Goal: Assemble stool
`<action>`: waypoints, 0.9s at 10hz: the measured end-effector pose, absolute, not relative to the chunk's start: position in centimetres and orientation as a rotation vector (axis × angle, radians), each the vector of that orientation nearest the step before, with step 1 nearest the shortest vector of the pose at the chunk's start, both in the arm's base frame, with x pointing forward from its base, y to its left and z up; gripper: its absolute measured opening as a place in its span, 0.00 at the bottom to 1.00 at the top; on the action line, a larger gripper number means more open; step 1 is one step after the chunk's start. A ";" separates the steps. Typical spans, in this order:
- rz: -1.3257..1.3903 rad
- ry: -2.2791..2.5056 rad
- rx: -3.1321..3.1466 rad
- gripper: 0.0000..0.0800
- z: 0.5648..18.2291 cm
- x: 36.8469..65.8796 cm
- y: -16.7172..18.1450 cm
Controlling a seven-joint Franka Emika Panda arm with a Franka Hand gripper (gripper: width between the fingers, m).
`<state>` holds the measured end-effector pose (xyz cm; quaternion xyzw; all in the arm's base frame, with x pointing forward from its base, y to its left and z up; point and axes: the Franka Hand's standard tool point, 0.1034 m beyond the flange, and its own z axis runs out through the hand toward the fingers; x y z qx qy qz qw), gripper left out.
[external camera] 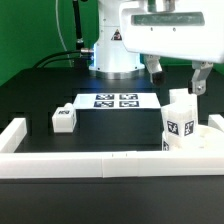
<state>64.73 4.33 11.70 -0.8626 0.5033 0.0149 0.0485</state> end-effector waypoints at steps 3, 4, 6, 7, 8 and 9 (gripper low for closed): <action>0.046 1.534 -2.630 0.81 11.7 64.7 4.3; 0.040 1.514 -2.639 0.81 11.7 64.7 4.1; 0.019 1.268 -2.730 0.81 10.7 62.4 0.6; 0.028 1.222 -2.747 0.81 10.5 61.7 -0.9; 0.028 1.150 -2.780 0.81 10.3 61.3 -2.3; 0.020 1.018 -2.833 0.81 10.0 61.1 -3.1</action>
Offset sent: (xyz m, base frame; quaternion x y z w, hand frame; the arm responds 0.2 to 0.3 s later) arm 0.0000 0.0000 0.0000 0.0000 0.0000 0.0000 1.0000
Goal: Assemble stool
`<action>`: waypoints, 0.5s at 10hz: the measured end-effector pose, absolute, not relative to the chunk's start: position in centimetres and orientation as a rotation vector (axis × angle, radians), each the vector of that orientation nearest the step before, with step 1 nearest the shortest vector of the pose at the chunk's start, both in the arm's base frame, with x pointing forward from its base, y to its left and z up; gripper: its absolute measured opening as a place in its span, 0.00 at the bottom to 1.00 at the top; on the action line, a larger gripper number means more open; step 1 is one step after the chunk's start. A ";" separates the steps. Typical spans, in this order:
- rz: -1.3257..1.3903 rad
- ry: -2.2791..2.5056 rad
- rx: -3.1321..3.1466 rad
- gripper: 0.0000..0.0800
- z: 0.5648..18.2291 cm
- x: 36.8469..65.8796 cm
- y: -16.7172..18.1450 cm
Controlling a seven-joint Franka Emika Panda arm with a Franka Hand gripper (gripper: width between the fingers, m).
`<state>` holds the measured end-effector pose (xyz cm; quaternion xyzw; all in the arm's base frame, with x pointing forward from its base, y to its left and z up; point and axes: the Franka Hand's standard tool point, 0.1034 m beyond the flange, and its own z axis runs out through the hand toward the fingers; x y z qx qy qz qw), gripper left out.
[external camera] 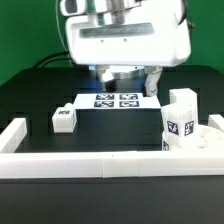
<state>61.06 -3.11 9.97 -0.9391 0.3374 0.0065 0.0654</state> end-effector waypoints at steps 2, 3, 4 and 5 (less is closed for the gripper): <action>0.005 0.853 -2.892 0.81 9.6 60.9 -2.9; 0.000 0.763 -2.918 0.81 9.6 60.8 -3.0; -0.008 0.639 -2.950 0.81 9.6 60.8 -3.1; -0.009 0.534 -2.973 0.81 9.3 60.6 -3.3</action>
Offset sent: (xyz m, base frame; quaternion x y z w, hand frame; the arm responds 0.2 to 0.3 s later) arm 0.0000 0.0000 0.0000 0.0000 0.0000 -0.1938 0.9810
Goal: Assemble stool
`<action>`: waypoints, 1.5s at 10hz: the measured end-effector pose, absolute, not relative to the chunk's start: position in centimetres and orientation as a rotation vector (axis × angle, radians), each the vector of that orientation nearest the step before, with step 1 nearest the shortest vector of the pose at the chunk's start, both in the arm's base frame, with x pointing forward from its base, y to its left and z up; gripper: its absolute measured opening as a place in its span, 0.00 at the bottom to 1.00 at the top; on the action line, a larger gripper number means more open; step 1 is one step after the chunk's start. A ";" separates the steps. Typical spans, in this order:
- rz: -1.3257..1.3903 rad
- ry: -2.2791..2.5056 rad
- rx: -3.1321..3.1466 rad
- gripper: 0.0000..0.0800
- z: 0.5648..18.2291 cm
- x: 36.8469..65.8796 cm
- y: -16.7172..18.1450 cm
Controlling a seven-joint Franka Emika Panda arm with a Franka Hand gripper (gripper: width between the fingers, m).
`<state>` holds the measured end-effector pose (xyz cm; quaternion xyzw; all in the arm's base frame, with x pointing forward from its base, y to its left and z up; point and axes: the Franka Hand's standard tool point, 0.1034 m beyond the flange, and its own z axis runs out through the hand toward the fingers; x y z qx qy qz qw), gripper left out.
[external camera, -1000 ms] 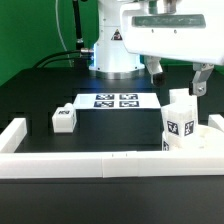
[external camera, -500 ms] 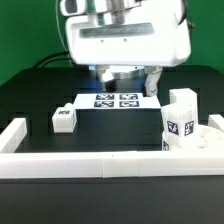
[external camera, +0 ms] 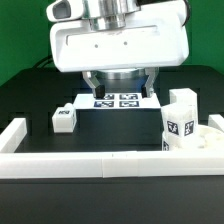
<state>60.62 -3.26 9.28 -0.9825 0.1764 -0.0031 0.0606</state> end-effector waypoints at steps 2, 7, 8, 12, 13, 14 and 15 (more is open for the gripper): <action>0.032 0.133 -3.033 0.81 7.4 58.5 -6.6; 0.076 -0.125 -3.080 0.81 6.5 56.4 -11.4; 0.161 -0.116 -3.061 0.81 6.4 55.8 -11.0; 0.772 -0.141 -2.939 0.81 6.3 54.4 -13.5; 0.848 -0.114 -2.927 0.81 6.1 54.7 -13.4; 0.964 -0.069 -2.888 0.81 5.9 54.4 -13.2; 1.059 -0.079 -2.852 0.81 5.7 54.2 -13.1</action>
Offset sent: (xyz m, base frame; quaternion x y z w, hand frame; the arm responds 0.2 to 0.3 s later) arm -0.0446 -0.0726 -0.0085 -0.0392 0.0013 -0.2116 0.9766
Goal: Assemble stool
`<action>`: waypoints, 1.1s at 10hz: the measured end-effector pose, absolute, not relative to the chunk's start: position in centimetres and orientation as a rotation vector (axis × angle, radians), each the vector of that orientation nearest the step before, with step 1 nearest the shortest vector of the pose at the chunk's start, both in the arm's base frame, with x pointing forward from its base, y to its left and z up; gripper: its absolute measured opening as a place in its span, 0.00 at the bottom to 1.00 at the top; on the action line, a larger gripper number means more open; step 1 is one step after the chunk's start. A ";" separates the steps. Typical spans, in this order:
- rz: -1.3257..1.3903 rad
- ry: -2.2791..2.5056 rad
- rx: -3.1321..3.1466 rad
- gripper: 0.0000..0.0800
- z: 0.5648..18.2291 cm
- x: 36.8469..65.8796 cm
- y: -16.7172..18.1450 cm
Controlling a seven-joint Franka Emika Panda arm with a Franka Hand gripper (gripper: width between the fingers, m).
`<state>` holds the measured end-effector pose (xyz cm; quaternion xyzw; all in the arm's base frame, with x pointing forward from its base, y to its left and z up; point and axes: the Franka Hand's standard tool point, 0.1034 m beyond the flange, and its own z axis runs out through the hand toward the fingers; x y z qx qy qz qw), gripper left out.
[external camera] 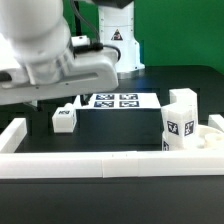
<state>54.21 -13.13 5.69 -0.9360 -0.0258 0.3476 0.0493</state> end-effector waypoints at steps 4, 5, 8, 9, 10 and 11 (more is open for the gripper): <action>1.289 0.010 -2.751 0.81 3.5 52.3 -12.9; 1.286 0.020 -2.744 0.81 3.3 52.2 -13.0; 1.290 0.020 -2.746 0.81 3.3 52.1 -13.2; 1.311 0.020 -2.740 0.81 3.1 51.8 -13.4; 1.363 0.019 -2.722 0.81 2.5 51.0 -13.6; 1.414 0.013 -2.701 0.81 2.4 50.5 -13.6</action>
Offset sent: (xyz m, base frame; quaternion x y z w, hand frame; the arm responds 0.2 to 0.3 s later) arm -0.0083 -0.0021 -0.0232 -0.0067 -0.1181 0.0519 0.9916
